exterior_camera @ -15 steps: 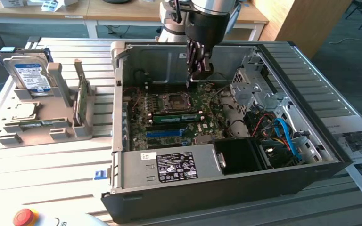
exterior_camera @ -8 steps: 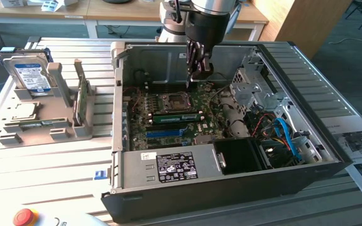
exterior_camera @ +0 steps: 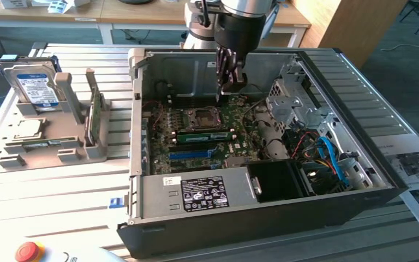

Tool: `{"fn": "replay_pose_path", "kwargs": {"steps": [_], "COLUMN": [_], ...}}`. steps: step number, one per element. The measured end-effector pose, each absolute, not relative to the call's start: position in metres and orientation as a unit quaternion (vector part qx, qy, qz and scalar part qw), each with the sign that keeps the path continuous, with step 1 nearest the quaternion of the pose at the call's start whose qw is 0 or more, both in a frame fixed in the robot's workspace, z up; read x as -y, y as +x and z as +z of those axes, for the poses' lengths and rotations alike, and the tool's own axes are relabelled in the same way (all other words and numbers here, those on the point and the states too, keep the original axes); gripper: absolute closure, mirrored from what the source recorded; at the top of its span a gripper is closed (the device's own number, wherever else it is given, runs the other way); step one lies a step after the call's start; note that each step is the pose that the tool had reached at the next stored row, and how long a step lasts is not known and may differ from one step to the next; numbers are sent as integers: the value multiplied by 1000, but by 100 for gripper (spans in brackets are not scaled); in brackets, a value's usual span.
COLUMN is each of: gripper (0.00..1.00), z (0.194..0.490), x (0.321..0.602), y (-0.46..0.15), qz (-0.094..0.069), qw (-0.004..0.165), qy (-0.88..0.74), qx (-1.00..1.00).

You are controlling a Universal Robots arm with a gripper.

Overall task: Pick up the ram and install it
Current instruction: 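Press down the ram until it locks into place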

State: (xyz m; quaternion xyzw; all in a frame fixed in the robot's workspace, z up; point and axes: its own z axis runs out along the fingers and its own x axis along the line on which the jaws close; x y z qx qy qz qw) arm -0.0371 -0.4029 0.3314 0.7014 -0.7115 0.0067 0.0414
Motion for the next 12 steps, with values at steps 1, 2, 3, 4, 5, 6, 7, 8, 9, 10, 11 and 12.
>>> {"fn": "replay_pose_path", "kwargs": {"steps": [1,2,3,4,5,6,7,8,9,10,11,12], "gripper": [90,90,90,90,90,90,90,90,90,90,90,90], "z": [331,331,331,331,331,331,331,331,331,331,331,331], "x": [403,403,403,403,403,403,403,403,403,403,403,403], "y": [-37,-38,-38,-38,-38,-38,-38,-38,-38,-38,-38,-38], "qz": [8,9,10,11,12,13,13,14,14,15,15,15], "qw": [40,39,37,37,36,35,35,34,34,33,33,33], "qy": [701,701,701,701,701,701,701,701,701,701,701,701], "qx": [712,712,712,712,712,712,712,712,712,712,712,712]}}
